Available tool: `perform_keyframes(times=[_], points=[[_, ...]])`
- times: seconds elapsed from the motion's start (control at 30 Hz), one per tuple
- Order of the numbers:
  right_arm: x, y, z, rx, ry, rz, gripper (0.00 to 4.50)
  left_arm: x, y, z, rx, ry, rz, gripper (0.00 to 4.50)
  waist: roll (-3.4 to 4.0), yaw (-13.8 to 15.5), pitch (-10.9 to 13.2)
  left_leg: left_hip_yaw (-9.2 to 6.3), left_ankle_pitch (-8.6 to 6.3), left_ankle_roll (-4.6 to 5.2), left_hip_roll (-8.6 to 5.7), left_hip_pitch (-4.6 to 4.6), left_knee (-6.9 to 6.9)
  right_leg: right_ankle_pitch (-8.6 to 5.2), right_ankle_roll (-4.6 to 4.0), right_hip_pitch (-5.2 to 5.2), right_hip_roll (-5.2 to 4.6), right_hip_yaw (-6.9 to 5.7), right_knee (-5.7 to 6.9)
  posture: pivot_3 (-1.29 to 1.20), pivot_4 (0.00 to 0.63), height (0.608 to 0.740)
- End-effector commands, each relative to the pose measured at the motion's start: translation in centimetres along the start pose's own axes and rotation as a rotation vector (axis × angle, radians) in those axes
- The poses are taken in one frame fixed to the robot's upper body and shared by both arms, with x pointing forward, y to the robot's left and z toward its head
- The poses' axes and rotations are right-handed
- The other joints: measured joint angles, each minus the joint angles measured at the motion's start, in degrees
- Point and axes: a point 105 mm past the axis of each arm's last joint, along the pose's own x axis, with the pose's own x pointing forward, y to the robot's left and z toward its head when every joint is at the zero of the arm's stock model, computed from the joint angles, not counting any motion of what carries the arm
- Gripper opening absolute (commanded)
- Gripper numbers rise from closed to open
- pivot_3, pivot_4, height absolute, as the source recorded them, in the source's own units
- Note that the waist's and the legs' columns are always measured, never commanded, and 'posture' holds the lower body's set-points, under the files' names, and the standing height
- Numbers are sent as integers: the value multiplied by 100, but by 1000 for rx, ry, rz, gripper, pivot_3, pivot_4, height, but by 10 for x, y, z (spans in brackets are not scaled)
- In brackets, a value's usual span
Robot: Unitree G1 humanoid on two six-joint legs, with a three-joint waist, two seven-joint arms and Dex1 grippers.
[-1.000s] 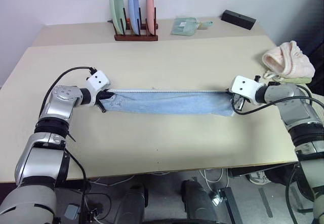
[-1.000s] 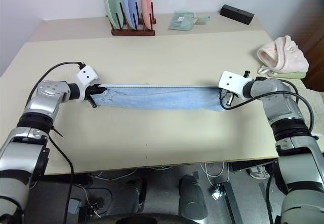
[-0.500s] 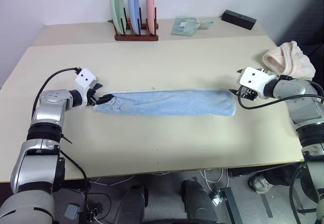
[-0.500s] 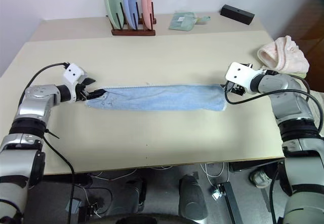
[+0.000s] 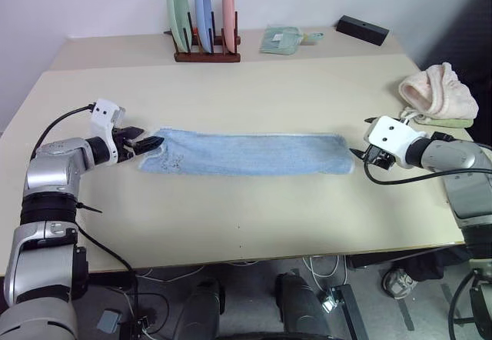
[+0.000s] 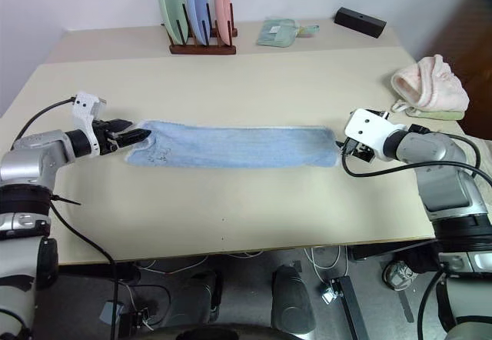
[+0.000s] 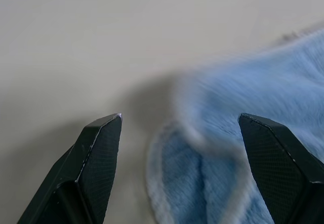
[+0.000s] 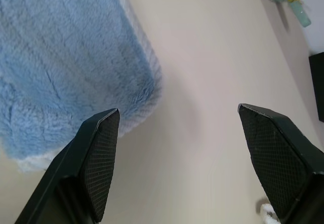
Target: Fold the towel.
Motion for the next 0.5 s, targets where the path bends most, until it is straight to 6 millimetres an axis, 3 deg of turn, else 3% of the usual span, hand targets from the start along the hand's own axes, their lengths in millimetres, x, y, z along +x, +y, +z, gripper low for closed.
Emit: perform_keyframes(times=[0.03, 0.23, 0.47, 0.5], points=[[-6, -8, 10, -11, -31, -43, 3789, -8, 8, 11, 37, 11, 9, 3744, 0, 5, 0, 0, 0, 0, 0, 0, 0, 0, 0, 0, 0, 0, 0, 0, 150, 740], [-7, -4, 11, -6, -34, -42, 3789, -7, 19, 21, 34, -29, 66, 3744, -1, 10, 0, 0, 0, 0, 0, -2, 1, 0, 0, 1, 0, 0, -3, 0, 150, 740], [-21, 12, 23, 112, -107, 61, 3789, -19, 21, 47, 42, -233, 107, 3744, -1, 1, 0, 0, 0, 0, 1, -2, -1, 0, 0, 0, 0, 0, -3, 0, 150, 740], [-25, 18, 26, 138, -117, 94, 4351, -20, 18, 50, 49, -254, 97, 3822, -1, 7, 0, 0, 0, 0, 1, -2, -2, 0, 0, 0, 0, 0, -4, 0, 150, 740]])
